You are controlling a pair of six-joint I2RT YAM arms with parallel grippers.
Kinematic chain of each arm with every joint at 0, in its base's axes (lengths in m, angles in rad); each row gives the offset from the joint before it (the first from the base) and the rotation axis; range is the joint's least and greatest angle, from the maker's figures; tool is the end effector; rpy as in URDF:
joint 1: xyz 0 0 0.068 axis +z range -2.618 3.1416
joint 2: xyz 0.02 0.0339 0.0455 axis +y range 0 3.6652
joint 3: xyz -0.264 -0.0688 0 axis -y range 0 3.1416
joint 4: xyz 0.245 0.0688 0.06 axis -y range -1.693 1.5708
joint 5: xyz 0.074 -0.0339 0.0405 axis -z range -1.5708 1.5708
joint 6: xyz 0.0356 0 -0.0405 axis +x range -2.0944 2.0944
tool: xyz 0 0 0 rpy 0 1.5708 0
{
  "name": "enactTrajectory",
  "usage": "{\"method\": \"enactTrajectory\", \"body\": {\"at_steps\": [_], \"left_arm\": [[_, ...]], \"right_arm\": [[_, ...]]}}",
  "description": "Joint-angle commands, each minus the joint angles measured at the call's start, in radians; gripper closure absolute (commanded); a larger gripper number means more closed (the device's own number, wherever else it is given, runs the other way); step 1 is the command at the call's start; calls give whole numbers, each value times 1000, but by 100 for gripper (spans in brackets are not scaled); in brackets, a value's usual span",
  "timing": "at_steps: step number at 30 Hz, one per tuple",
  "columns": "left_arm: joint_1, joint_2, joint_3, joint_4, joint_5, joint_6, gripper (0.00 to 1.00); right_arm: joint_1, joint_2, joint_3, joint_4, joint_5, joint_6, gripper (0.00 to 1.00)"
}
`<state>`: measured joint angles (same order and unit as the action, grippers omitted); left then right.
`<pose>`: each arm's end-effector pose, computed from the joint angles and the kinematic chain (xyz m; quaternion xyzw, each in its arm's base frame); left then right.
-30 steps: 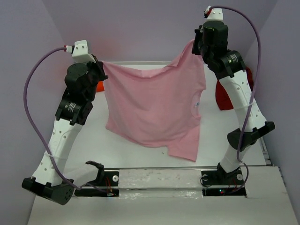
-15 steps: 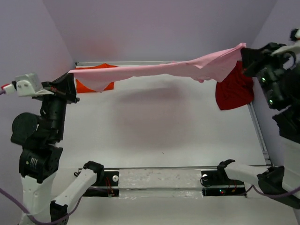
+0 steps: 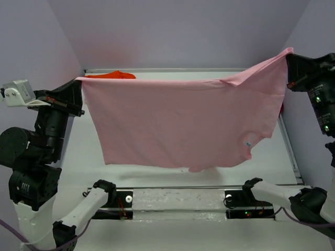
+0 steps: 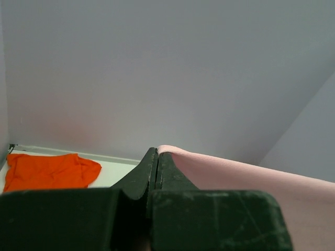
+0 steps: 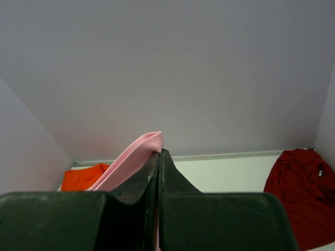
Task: Fold and stack the t-shirts
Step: Flatten the tshirt out
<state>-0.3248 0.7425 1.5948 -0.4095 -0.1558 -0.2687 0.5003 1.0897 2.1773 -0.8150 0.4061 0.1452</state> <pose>0.0399 -0.0076 0.5627 -0.0508 0.5346 -0.2066 0.8179 0.0605 0.0171 0.6211 0.0536 0.6111 0.1319 0.7786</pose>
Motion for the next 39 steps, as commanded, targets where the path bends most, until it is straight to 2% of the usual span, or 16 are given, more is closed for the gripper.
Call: {"method": "enactTrajectory", "body": {"at_steps": [1,4,8,11,16,25,31,39], "left_arm": [[-5,90,28,29,-40,22,100],[-11,133,-36,96,-79,48,100],[-10,169,-185,228,-148,66,100],[6,234,-303,328,-172,92,100],[68,362,-409,504,-197,111,100],[138,546,-426,646,-203,135,100],[141,656,-421,703,-171,117,100],[144,800,-473,778,-137,88,100]], "right_arm": [[23,130,32,30,92,-64,100],[23,202,22,46,123,-67,100],[23,300,-142,213,207,-125,100],[-19,407,-160,289,197,-121,100],[-117,519,-235,401,145,-87,100],[-169,673,-355,594,131,-67,100],[-178,791,-344,616,92,-59,100],[-178,891,-432,660,28,2,100]]}}
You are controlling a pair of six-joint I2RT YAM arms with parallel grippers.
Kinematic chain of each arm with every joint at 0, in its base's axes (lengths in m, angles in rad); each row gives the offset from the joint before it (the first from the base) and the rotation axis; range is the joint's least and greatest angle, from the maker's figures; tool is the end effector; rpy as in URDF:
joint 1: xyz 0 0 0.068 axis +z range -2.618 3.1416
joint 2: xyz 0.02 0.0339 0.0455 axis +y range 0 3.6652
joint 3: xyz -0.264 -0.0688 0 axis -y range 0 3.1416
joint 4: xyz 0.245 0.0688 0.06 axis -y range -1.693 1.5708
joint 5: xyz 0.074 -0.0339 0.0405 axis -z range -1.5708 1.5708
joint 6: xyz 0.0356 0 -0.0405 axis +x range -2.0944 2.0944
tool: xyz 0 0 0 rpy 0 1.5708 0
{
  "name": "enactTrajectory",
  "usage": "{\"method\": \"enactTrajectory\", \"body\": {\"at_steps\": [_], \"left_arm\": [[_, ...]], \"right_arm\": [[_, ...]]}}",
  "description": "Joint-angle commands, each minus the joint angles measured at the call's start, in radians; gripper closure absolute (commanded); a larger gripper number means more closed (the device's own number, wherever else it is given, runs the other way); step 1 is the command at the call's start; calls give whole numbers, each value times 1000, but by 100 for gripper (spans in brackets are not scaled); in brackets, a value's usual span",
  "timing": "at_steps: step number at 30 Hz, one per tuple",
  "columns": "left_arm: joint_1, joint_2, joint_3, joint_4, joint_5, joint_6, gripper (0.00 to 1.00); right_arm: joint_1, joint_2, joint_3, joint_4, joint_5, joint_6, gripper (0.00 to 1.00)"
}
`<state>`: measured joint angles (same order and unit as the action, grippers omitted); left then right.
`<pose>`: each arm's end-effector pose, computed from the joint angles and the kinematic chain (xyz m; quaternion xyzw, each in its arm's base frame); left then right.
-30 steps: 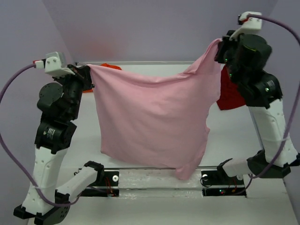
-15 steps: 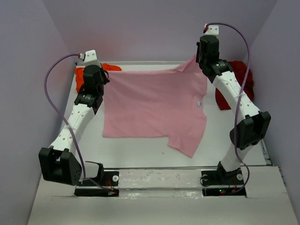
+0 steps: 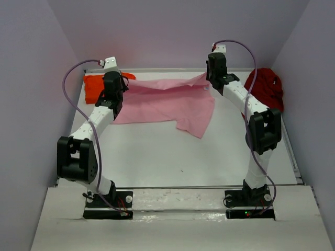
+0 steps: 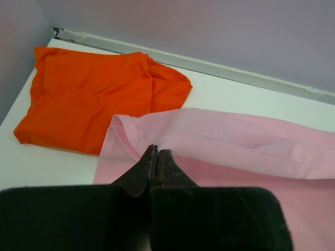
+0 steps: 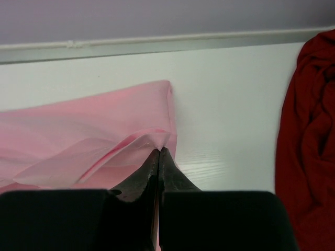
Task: Fold and stack the t-shirts
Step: Flatten the tshirt out
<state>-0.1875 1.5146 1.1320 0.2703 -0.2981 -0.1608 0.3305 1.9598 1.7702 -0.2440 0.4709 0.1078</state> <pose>0.3578 -0.0572 0.3292 -0.0891 0.7387 -0.0051 0.6681 0.4479 0.1366 0.3261 0.0338 0.8283 -0.0780 0.5538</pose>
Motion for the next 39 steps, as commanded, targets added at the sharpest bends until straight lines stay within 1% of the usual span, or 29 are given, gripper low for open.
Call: {"method": "enactTrajectory", "body": {"at_steps": [1,4,10,18,21,22,24,25,26,28,29,31,32,34,35,36,37,38,39], "left_arm": [[5,44,-9,99,10,-19,100],[10,96,0,99,14,-20,100],[19,165,31,89,30,-25,100],[22,233,46,38,28,-19,100],[23,263,45,7,36,-34,100],[23,291,52,-26,40,-49,100],[22,331,75,-75,47,-65,100],[22,367,115,-101,56,-65,100],[22,383,147,-200,74,-83,100],[23,403,169,-229,95,-95,100],[25,412,175,-255,134,-98,100],[26,446,218,-317,157,-112,100],[28,462,235,-379,216,-120,100],[29,481,249,-427,249,-141,100],[29,475,238,-453,289,-158,100],[28,437,189,-450,293,-170,100],[26,412,155,-430,348,-204,100],[23,379,120,-413,364,-221,100],[20,346,79,-395,382,-233,100]], "right_arm": [[-8,33,-35,89,-44,44,100],[-8,50,-60,101,-61,58,100],[-8,86,-46,89,-93,64,100],[-8,60,-167,98,-138,122,100],[-8,45,-213,104,-173,138,100],[-8,39,-231,106,-198,144,100],[1,37,-238,85,-209,170,100],[1,34,-247,81,-216,174,100],[1,28,-265,78,-242,188,100],[12,21,-287,71,-259,197,100],[12,16,-296,65,-273,199,100],[24,1,-307,29,-310,216,100],[24,-12,-319,31,-327,216,100],[35,-45,-347,12,-377,234,100],[35,-61,-363,11,-399,243,100],[35,-97,-399,11,-444,265,100],[35,-120,-425,15,-459,276,100],[35,-143,-451,25,-466,285,100],[35,-165,-472,28,-516,303,100]]}}
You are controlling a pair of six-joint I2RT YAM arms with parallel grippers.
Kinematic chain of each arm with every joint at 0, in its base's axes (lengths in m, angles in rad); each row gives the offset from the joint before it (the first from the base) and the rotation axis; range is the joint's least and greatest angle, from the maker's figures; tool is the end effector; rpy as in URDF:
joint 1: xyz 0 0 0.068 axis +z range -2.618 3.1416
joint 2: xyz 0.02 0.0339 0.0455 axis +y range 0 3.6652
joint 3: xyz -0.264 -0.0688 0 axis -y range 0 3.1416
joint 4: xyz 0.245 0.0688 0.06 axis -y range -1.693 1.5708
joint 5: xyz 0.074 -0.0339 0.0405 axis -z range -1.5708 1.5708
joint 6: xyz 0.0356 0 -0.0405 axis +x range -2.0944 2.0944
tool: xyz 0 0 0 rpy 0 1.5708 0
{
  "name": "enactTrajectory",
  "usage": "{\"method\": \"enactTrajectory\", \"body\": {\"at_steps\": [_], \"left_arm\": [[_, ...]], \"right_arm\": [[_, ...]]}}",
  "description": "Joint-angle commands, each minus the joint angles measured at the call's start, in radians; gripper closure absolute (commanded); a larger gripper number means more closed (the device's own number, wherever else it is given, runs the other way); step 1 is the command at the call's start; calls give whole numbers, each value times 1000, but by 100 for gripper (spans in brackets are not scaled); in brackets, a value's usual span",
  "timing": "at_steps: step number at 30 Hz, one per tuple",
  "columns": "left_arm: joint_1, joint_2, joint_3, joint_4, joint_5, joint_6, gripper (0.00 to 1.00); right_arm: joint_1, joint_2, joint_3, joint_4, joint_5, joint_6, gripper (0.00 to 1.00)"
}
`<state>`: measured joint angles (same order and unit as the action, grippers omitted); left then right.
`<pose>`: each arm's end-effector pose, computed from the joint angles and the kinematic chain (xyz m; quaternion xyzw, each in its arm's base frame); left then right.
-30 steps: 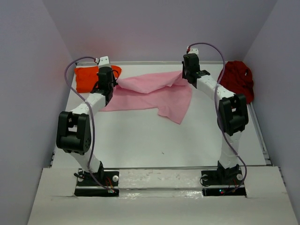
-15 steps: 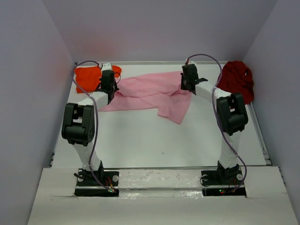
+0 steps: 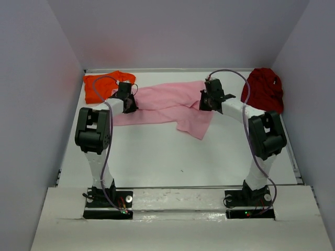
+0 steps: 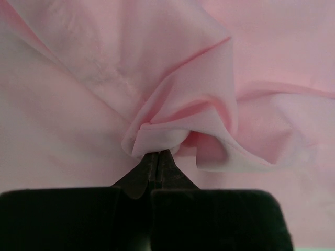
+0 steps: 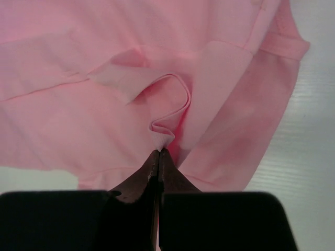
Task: Fold and stack the t-shirts
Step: Flatten the tshirt out
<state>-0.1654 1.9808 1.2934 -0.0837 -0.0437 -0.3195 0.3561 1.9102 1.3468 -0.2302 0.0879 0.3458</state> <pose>0.4256 -0.0695 0.1702 -0.0794 0.9175 -0.0739 0.3826 0.3983 0.1448 0.2043 0.0119 0.9246 0.0920 0.3694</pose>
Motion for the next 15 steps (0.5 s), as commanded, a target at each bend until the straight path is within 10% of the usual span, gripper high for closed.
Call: {"method": "enactTrajectory", "body": {"at_steps": [1,8,15], "left_arm": [[-6,-191,-156,-27,143,-84,100],[-177,-661,-263,-106,1,-81,100],[-356,-1251,-97,-410,-208,-75,100]], "right_arm": [[21,-172,-73,17,-134,70,100],[73,-610,-339,22,-18,58,100],[83,-1110,-166,-329,24,1,100]]}}
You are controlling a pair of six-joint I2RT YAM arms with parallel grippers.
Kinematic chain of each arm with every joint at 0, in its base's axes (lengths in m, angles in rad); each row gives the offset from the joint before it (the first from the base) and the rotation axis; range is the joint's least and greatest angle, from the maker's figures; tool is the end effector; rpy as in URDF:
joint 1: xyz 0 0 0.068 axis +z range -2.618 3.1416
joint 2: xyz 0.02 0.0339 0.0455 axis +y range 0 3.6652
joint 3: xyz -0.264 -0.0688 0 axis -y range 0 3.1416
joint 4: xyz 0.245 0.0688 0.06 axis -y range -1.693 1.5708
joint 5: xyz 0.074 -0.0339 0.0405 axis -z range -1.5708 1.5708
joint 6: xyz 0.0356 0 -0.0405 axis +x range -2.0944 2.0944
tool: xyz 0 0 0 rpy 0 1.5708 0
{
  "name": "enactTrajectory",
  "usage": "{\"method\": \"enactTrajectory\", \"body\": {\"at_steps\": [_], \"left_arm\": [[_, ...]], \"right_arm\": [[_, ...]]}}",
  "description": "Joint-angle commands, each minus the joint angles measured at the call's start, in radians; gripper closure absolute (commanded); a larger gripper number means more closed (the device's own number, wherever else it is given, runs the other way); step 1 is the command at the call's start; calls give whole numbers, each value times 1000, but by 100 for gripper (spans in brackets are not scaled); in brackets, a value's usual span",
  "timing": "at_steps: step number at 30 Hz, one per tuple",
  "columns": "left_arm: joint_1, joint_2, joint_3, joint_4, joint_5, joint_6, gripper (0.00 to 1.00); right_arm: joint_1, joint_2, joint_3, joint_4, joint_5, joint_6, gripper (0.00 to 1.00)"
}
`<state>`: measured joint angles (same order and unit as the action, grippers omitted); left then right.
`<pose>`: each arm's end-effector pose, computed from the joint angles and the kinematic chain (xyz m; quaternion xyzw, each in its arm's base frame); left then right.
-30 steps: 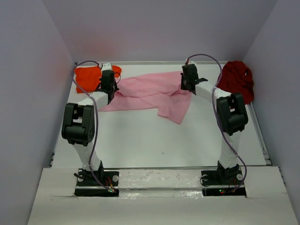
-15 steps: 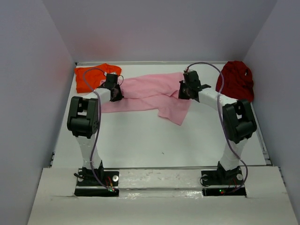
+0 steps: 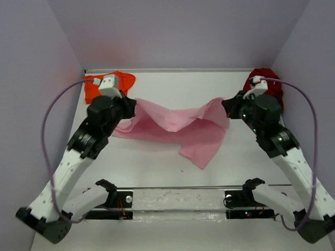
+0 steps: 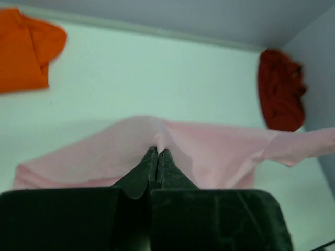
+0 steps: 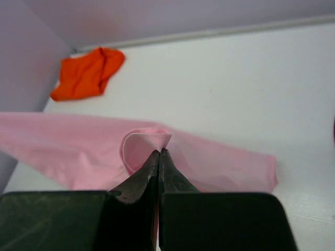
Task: Fold and stack the t-shirts
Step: Flatten the tshirt out
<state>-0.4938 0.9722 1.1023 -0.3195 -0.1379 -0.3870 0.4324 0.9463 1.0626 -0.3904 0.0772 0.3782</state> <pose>0.1905 -0.0970 0.4023 -0.0028 0.7702 -0.2229 0.5976 0.1895 0.0844 0.3861 0.0017 0.7968 0.2097 0.5667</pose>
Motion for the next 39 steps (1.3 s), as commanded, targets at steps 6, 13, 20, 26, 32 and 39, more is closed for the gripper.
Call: {"method": "enactTrajectory", "body": {"at_steps": [6,13,20,26,32,39], "left_arm": [[-11,-523,180,-314,-17,-12,100],[150,-529,352,-368,93,57,100],[147,-316,612,-319,84,56,100],[179,-173,719,-238,109,37,100],[179,-170,441,8,51,30,100],[179,-125,306,103,5,82,100]], "right_arm": [[6,-320,281,-346,-27,-39,100],[6,-264,565,-386,-16,-71,100],[6,-16,914,-395,19,-130,100],[6,235,1174,-410,67,-159,100],[6,345,1113,-355,139,-176,100],[6,302,821,-194,196,-208,100]]}}
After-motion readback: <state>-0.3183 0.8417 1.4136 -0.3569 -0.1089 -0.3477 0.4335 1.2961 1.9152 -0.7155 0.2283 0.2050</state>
